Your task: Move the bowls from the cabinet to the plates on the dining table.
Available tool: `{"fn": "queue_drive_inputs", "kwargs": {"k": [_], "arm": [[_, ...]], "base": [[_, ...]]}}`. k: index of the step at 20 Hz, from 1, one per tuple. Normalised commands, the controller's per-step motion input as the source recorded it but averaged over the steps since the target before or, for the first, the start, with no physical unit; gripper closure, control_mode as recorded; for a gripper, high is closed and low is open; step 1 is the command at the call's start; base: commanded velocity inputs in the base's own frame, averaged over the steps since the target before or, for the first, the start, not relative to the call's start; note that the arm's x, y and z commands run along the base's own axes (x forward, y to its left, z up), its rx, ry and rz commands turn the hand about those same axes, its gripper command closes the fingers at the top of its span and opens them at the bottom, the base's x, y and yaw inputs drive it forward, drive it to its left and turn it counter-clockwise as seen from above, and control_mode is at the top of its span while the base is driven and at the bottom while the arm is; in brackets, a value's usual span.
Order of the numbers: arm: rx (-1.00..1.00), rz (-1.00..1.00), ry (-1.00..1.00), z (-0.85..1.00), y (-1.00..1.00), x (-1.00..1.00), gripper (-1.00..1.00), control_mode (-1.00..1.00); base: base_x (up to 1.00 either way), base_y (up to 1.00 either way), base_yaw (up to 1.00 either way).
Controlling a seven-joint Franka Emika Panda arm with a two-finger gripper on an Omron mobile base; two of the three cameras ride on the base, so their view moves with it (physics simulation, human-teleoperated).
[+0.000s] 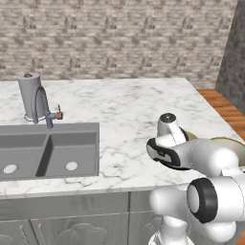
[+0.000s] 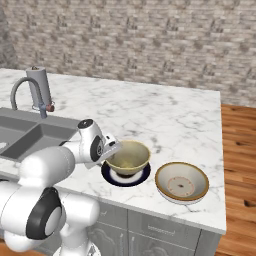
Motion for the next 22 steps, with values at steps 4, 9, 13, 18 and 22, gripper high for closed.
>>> {"fn": "queue_drive_inputs", "kwargs": {"k": [4,9,13,18,22], "arm": [[0.0,-0.03,0.0,0.0,0.0,-0.09,-1.0,-1.0],[0.0,-0.03,0.0,0.16,0.06,-0.2,-1.0,-1.0],[0.01,0.0,-0.01,0.39,0.03,-0.22,-1.0,-1.0],[0.06,0.0,-0.01,0.55,0.01,-0.25,-1.0,-1.0],[0.08,0.0,-0.01,0.6,0.0,-0.24,-1.0,-1.0]], "base": [[0.0,0.0,0.0],[0.0,0.0,0.0],[0.0,0.0,0.0],[0.0,0.0,0.0],[0.0,0.0,0.0]]}}
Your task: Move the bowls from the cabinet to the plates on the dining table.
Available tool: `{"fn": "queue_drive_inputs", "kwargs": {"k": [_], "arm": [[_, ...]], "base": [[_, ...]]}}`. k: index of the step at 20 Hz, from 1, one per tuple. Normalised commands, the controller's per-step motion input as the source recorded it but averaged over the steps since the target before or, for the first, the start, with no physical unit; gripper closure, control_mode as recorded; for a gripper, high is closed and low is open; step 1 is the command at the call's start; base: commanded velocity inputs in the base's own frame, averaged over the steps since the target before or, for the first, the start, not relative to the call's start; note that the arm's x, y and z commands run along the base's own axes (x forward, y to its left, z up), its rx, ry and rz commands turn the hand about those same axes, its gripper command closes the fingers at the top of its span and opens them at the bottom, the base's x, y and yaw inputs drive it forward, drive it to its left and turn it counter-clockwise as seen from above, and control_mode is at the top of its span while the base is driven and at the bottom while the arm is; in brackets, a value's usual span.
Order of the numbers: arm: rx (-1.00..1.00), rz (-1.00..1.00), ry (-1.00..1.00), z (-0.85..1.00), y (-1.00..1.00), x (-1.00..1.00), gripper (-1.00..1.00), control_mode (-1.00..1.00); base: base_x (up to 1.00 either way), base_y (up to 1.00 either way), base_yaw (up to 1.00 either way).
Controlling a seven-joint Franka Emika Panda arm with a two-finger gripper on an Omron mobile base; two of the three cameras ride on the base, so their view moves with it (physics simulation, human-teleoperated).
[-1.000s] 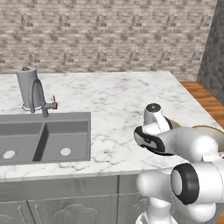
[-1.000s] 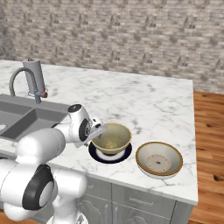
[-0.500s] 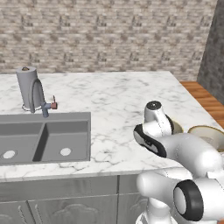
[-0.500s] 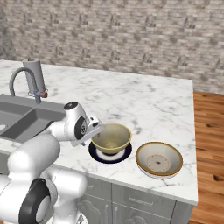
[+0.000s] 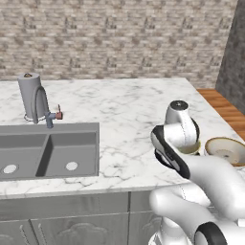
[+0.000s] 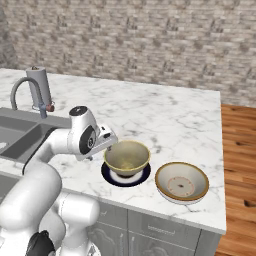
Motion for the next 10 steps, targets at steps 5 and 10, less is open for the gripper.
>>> {"fn": "queue_drive_inputs", "kwargs": {"k": [5,10], "arm": [[0.05,0.0,-0.05,0.53,0.0,-0.24,-1.0,-1.0],[0.01,-0.01,-0.11,0.44,0.01,-0.32,-1.0,-1.0]], "base": [[0.0,0.0,0.0],[0.0,0.0,0.0]]}}
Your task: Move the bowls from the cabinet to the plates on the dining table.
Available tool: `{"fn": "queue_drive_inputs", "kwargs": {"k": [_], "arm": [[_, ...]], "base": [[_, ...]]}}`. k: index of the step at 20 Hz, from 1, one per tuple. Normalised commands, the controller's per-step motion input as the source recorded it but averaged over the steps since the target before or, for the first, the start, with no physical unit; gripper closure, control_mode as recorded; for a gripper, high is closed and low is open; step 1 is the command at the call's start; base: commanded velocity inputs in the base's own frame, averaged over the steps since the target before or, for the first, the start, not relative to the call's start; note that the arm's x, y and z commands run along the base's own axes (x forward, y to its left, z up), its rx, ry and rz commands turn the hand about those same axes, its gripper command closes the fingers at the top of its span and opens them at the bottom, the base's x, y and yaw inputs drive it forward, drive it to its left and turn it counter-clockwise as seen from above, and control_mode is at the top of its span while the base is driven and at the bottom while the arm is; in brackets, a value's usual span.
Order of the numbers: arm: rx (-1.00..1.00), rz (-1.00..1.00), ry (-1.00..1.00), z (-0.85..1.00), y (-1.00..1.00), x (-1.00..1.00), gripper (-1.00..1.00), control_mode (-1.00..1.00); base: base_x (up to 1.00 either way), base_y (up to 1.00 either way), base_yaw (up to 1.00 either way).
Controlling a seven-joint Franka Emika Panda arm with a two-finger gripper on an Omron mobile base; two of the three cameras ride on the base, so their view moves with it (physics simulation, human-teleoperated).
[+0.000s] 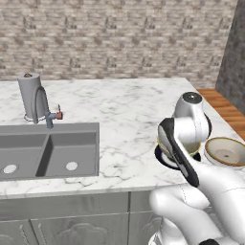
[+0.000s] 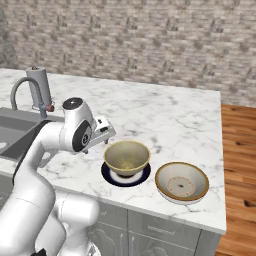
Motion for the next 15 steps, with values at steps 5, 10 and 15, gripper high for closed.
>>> {"fn": "queue_drive_inputs", "kwargs": {"k": [5,10,15], "arm": [[0.0,-0.02,-0.14,0.45,0.0,-0.34,-1.0,-1.0],[0.01,-0.02,-0.16,0.52,0.0,-0.32,-1.0,-1.0],[0.02,-0.01,-0.16,0.53,0.0,-0.32,-1.0,-1.0]], "base": [[0.0,0.0,0.0],[0.0,0.0,0.0],[0.0,0.0,0.0]]}}
